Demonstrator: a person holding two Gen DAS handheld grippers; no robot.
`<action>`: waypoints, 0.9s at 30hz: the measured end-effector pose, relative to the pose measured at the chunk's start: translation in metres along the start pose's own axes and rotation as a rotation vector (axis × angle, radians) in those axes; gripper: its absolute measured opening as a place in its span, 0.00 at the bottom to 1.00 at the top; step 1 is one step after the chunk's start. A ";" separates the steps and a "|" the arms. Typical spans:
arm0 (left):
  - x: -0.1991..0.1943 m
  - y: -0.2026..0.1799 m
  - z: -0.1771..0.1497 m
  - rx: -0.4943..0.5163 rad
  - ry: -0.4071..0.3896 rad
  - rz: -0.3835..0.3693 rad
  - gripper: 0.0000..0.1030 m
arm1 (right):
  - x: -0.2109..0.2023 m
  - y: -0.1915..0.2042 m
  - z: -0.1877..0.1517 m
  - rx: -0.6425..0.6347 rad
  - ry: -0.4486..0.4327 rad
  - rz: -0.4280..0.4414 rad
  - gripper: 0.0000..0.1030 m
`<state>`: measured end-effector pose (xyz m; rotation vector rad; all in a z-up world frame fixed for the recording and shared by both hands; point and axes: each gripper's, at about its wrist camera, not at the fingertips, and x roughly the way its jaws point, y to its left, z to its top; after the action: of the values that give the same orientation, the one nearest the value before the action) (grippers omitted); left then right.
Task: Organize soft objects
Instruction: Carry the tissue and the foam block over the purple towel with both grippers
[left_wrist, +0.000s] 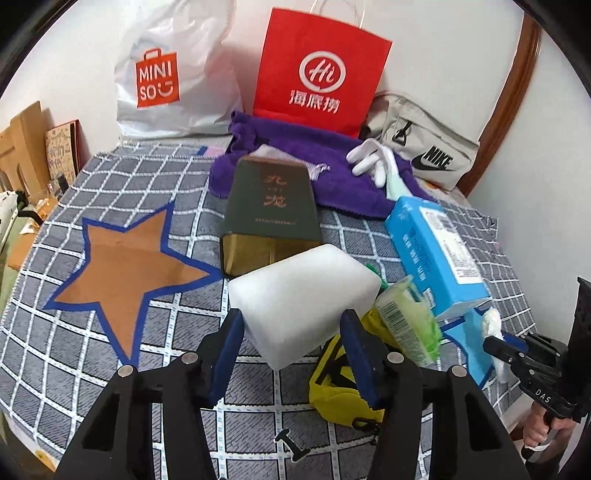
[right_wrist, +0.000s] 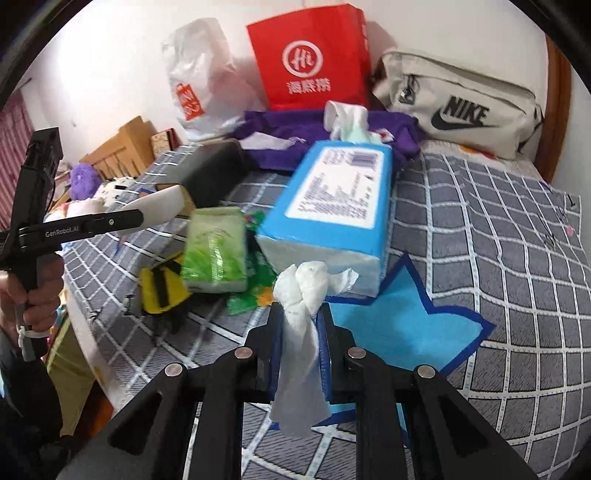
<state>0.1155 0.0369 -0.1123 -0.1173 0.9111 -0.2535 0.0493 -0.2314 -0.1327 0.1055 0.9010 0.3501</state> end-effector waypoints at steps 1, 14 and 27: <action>-0.004 0.000 0.001 0.000 -0.006 -0.002 0.50 | -0.001 0.001 0.002 -0.005 -0.001 0.003 0.17; -0.026 0.001 0.026 -0.024 -0.056 0.026 0.50 | -0.019 0.007 0.037 -0.038 -0.052 -0.015 0.17; -0.021 0.000 0.073 -0.042 -0.079 0.045 0.50 | -0.013 -0.002 0.102 -0.036 -0.097 -0.029 0.17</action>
<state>0.1612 0.0416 -0.0515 -0.1443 0.8395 -0.1868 0.1222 -0.2319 -0.0598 0.0762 0.7989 0.3315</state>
